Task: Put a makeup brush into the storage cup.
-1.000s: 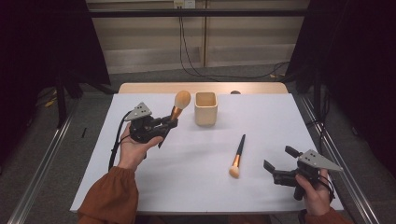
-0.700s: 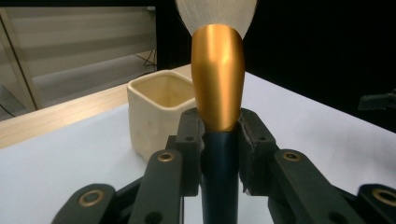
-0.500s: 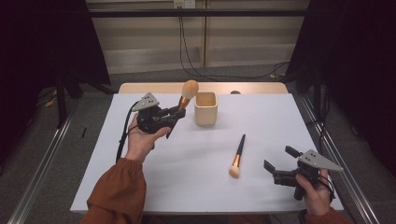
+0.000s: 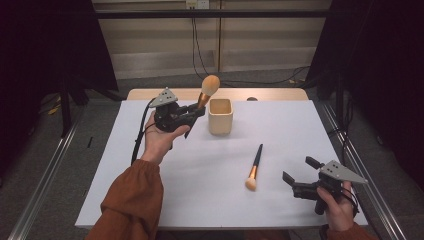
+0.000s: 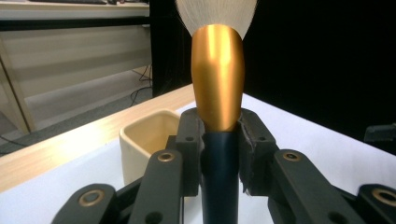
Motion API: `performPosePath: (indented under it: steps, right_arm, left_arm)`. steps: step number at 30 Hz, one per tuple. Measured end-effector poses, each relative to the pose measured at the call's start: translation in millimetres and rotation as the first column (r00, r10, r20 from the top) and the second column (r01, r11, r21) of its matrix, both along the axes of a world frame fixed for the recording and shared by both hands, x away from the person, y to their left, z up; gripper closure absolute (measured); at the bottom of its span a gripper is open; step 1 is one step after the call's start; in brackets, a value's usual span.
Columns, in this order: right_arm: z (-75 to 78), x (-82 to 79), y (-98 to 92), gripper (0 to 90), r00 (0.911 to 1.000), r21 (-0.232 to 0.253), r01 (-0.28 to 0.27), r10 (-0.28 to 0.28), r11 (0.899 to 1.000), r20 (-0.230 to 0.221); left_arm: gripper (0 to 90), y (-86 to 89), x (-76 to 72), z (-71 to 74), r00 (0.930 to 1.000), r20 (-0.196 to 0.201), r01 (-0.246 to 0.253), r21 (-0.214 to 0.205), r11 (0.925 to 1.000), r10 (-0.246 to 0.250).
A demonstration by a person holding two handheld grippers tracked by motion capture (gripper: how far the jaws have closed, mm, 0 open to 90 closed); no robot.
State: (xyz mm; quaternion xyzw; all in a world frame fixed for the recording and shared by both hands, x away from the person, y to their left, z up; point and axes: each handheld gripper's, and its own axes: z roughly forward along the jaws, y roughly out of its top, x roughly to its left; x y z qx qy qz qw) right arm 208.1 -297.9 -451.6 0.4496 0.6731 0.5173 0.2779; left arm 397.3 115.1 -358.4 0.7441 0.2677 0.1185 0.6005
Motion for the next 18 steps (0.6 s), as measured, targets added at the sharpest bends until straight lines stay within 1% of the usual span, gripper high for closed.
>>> performPosePath:
  steps: [2, 4, 5, 8, 14, 16, 18]
  right_arm:
    - [-0.1, 0.2, 0.4, 0.0, 1.0000, 0.003, 0.002, -0.002, 1.000, -0.002]
    - [0.0, -0.1, 0.4, 0.0, 1.0000, 0.004, 0.002, -0.002, 1.000, -0.002]
    - [0.1, -0.3, 0.3, 0.0, 1.0000, 0.006, 0.002, -0.002, 1.000, 0.001]
    - [-0.1, -0.2, -0.1, 0.0, 1.0000, 0.003, 0.003, -0.003, 1.000, 0.002]
    - [0.0, -0.3, 0.0, 0.0, 1.0000, 0.005, 0.002, -0.002, 1.000, 0.003]
    - [0.0, -0.3, 0.1, 0.0, 1.0000, 0.006, 0.002, -0.002, 1.000, 0.003]
    - [0.0, -0.5, 0.0, 0.0, 1.0000, 0.006, 0.000, 0.000, 1.000, 0.002]
  left_arm:
    - [72.9, -3.0, 5.0, -0.2, 1.0000, 0.005, -0.002, 0.011, 0.9999, 0.002]
    - [72.9, -4.0, 10.0, 0.2, 1.0000, -0.002, -0.007, 0.002, 1.0000, 0.007]
    - [72.9, -4.4, 11.9, 0.7, 0.9999, 0.000, -0.015, -0.003, 0.9999, 0.015]
    - [72.9, -5.9, 17.3, 2.0, 0.9998, 0.005, -0.018, -0.010, 0.9998, 0.018]
    - [72.9, -12.9, 26.5, 6.5, 0.9997, 0.015, -0.020, -0.009, 0.9998, 0.021]
    - [72.9, -16.2, 29.6, 8.8, 0.9996, 0.024, -0.017, -0.011, 0.9998, 0.017]
    - [72.9, -19.7, 32.2, 11.0, 0.9994, 0.030, -0.016, -0.005, 0.9999, 0.016]
